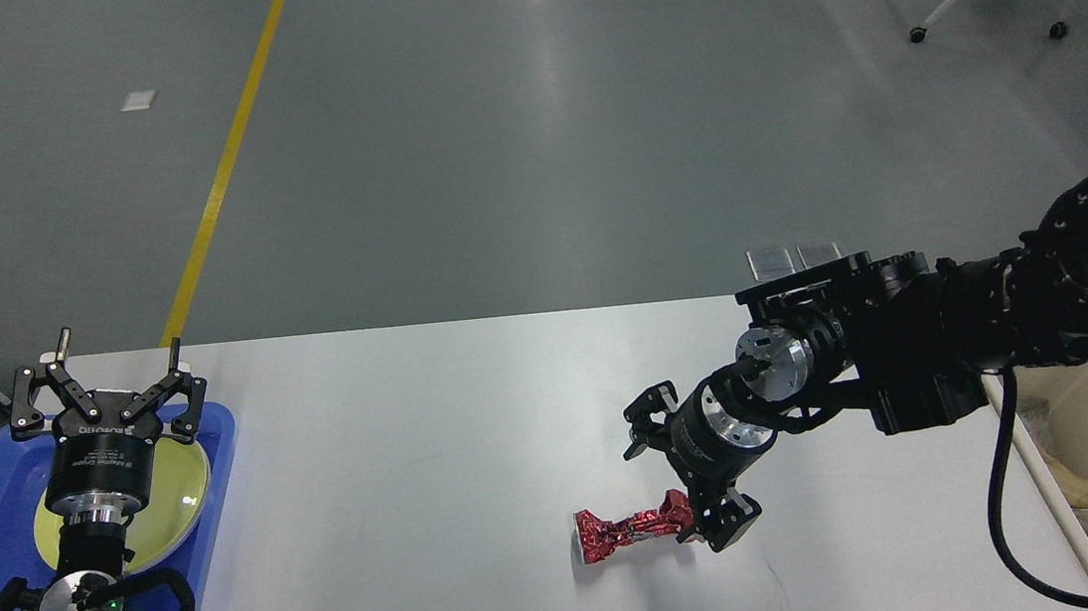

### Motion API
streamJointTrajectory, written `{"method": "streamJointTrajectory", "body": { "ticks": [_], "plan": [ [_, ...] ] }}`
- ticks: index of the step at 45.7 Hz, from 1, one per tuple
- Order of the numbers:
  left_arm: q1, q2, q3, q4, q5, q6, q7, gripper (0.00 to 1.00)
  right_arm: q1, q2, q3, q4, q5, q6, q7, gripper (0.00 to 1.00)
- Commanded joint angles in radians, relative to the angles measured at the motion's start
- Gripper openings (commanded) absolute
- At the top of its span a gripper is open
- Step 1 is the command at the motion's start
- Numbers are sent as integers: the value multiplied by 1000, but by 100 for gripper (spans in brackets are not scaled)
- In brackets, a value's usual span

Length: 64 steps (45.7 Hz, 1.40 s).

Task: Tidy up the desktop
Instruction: 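Lower the right gripper onto the red wrapper and grasp it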

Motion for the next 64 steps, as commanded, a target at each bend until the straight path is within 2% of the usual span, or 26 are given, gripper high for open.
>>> {"method": "streamJointTrajectory", "body": {
  "ticks": [1,15,20,25,27,31,33,42,47,50,53,64],
  "plan": [
    [0,0,0,0,1,0,0,96,-62,23,26,-51,-2,-3,0,100],
    [0,0,0,0,1,0,0,96,-176,96,41,-192,-8,-1,0,99],
    [0,0,0,0,1,0,0,96,-206,115,41,-244,-10,0,0,85],
    [0,0,0,0,1,0,0,96,-232,127,41,-278,-10,2,0,79],
    [0,0,0,0,1,0,0,96,-231,127,43,-274,-10,3,0,70],
    [0,0,0,0,1,0,0,96,-232,124,47,-267,-5,7,-2,45],
    [0,0,0,0,1,0,0,96,-235,123,58,-269,-6,0,-2,39],
    [0,0,0,0,1,0,0,96,-249,121,69,-281,-8,-4,0,34],
    [0,0,0,0,1,0,0,96,-249,121,69,-283,-8,-12,0,26],
    [0,0,0,0,1,0,0,96,-249,121,69,-281,-8,-29,0,17],
    [0,0,0,0,-1,0,0,96,-246,120,69,-275,-8,-33,0,0],
    [0,0,0,0,1,0,0,96,-212,115,69,-243,1,-33,-3,0]
  ]
}}
